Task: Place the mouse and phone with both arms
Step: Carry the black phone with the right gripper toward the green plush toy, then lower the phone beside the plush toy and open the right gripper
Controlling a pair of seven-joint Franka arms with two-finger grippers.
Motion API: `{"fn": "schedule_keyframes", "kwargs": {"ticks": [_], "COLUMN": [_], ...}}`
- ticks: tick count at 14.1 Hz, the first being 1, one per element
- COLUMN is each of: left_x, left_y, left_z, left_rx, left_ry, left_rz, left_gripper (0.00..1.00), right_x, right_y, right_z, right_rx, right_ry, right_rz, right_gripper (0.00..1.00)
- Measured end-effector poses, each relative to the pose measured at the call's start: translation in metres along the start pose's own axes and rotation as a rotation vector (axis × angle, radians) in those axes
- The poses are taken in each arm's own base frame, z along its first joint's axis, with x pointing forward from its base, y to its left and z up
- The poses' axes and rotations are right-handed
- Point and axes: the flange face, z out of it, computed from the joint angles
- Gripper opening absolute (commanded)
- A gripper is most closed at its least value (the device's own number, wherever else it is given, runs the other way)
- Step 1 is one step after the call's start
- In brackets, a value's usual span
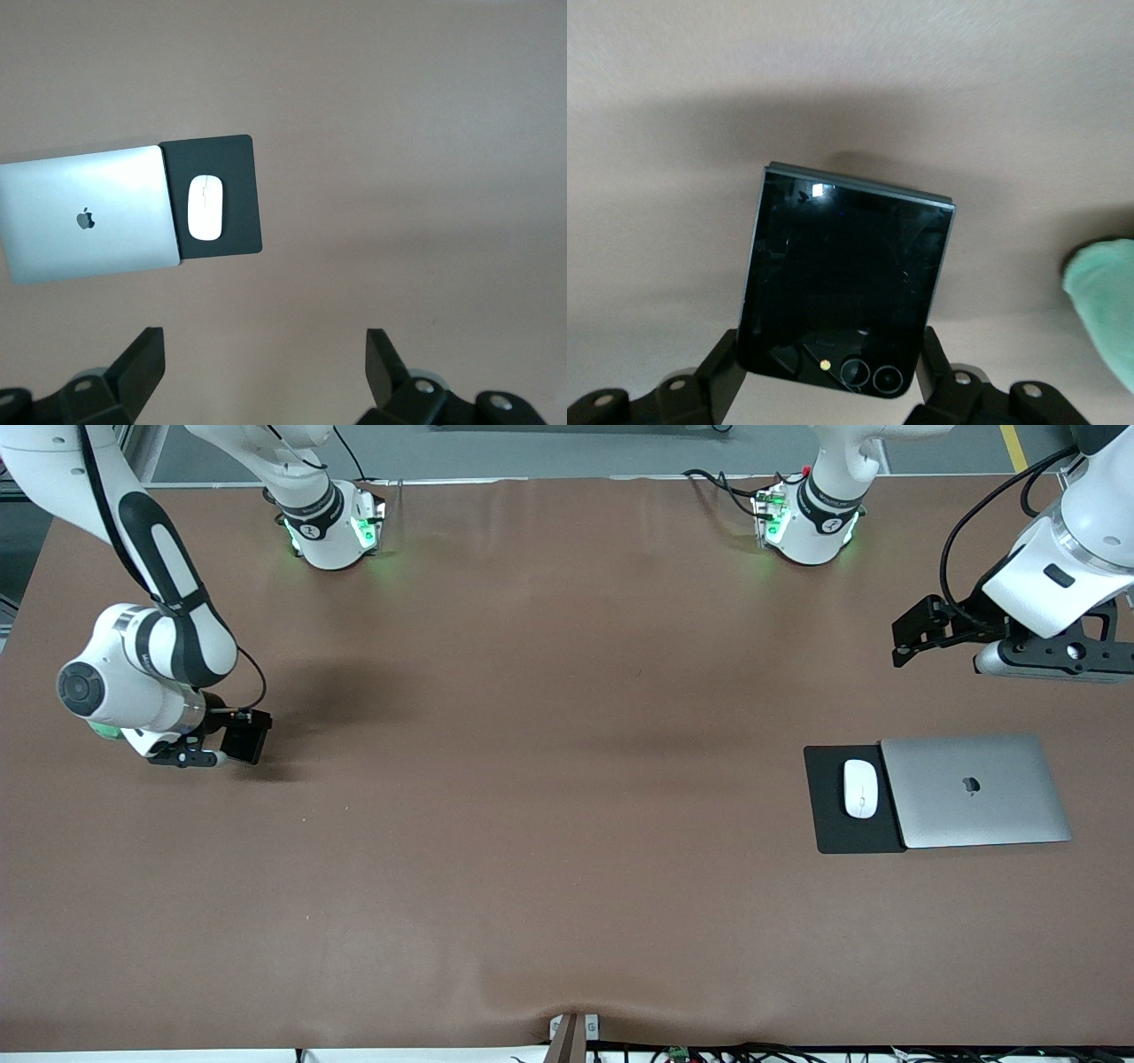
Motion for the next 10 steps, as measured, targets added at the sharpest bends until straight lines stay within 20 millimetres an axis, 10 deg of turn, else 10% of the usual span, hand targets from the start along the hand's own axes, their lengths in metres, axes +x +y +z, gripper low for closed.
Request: {"fn": "schedule_keyframes", "kwargs": {"ticks": [4,9,10], "left_x": [0.0,0.0,0.0], "left_y": [-0.002,-0.003,-0.003], "left_z": [0.0,0.0,0.0], "left_rx": [0.0,0.0,0.0], "left_ry": [0.0,0.0,0.0], "left_rz": [-0.003,-0.005,-0.005], "left_gripper": [1.0,1.0,1.0], "right_x": [0.003,0.004,0.004], "right_y": [-0.014,-0.007,-0.004], "right_z": [0.014,0.023,0.023], "right_rx": [-0.006,-0.008,-0.008], "right_ry": [-0.013,-0.005,-0.004], "right_rz": [-0.033,-0.175,-0.184], "right_gripper": [0.51,0.59,0.74]}}
